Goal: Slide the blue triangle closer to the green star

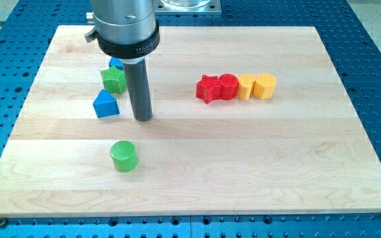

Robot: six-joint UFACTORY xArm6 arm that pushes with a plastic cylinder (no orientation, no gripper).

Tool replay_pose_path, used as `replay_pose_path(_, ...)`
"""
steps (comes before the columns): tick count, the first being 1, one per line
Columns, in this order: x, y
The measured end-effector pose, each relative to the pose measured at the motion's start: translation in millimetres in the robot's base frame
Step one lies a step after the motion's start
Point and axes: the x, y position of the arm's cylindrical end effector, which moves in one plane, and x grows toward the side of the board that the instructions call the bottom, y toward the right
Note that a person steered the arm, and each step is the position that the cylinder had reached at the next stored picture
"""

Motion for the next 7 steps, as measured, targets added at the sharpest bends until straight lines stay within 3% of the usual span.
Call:
replay_pose_path(4, 17.9, -81.1)
replay_pose_path(7, -44.4, -81.4)
